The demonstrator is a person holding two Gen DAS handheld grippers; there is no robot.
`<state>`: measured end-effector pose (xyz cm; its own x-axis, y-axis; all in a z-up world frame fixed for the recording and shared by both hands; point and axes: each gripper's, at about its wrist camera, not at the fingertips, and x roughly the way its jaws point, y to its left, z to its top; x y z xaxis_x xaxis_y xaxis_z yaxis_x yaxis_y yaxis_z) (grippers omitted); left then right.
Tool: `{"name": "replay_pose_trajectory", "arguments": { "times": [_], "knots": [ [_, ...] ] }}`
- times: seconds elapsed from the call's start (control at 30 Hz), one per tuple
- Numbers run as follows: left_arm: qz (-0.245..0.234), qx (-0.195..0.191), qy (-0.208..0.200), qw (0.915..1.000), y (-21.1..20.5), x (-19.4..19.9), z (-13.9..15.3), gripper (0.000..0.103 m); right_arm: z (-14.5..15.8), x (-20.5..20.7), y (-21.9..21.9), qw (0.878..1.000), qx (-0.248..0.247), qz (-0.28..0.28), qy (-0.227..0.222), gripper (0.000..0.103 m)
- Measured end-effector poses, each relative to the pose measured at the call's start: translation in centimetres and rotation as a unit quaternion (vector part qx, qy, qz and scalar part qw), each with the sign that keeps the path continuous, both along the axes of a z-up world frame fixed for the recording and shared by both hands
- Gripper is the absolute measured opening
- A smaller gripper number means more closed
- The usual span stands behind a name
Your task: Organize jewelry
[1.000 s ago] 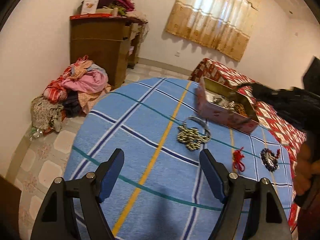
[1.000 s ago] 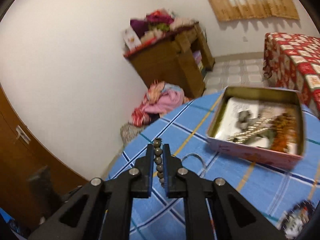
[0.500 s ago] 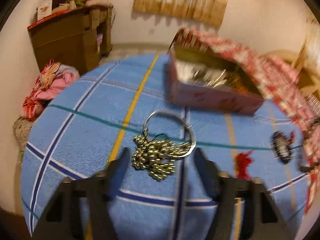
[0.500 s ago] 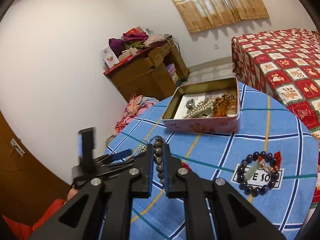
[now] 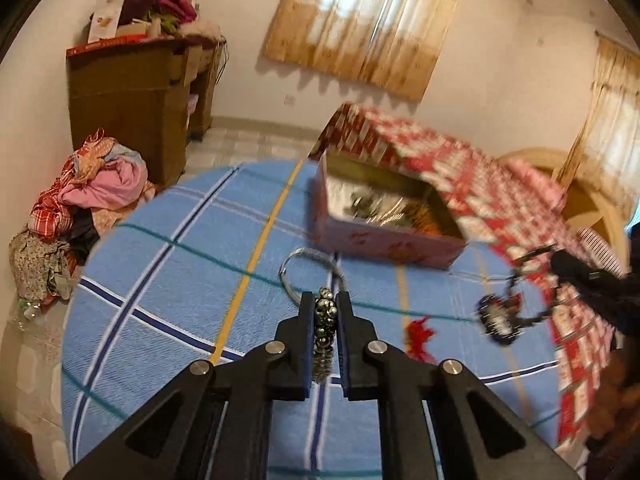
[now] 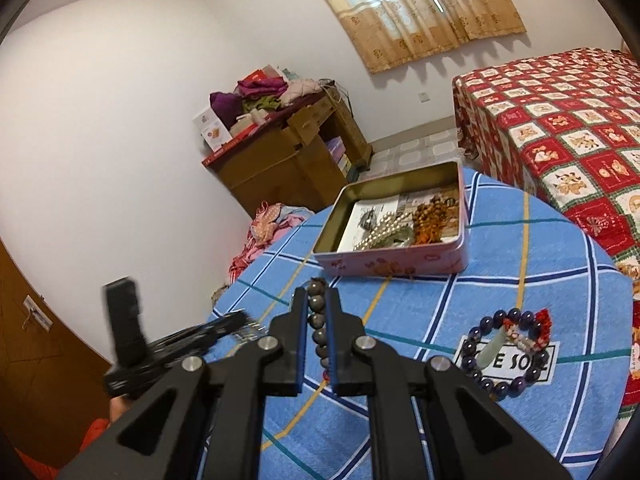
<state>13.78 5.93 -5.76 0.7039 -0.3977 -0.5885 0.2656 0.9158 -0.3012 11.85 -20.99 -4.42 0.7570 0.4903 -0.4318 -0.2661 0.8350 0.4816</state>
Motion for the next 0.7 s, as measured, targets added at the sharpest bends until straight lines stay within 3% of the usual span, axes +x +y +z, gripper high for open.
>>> {"name": "replay_pose_trajectory", "arguments": {
  "times": [0.3, 0.57, 0.7],
  "knots": [
    [-0.034, -0.017, -0.059, 0.9975, -1.9, -0.2, 5.0, 0.009, 2.0, -0.3, -1.1, 1.000, 0.011, -0.013, -0.023, 0.011],
    [-0.079, -0.022, -0.096, 0.9920, -6.4, 4.9, 8.1, 0.009, 4.7, 3.6, -2.7, 0.998, 0.020, -0.026, -0.047, 0.011],
    [-0.084, -0.022, -0.102, 0.9910, -8.6, 8.5, 8.1, 0.009, 4.6, 7.0, -3.5, 0.997, 0.027, -0.053, -0.052, 0.011]
  ]
}}
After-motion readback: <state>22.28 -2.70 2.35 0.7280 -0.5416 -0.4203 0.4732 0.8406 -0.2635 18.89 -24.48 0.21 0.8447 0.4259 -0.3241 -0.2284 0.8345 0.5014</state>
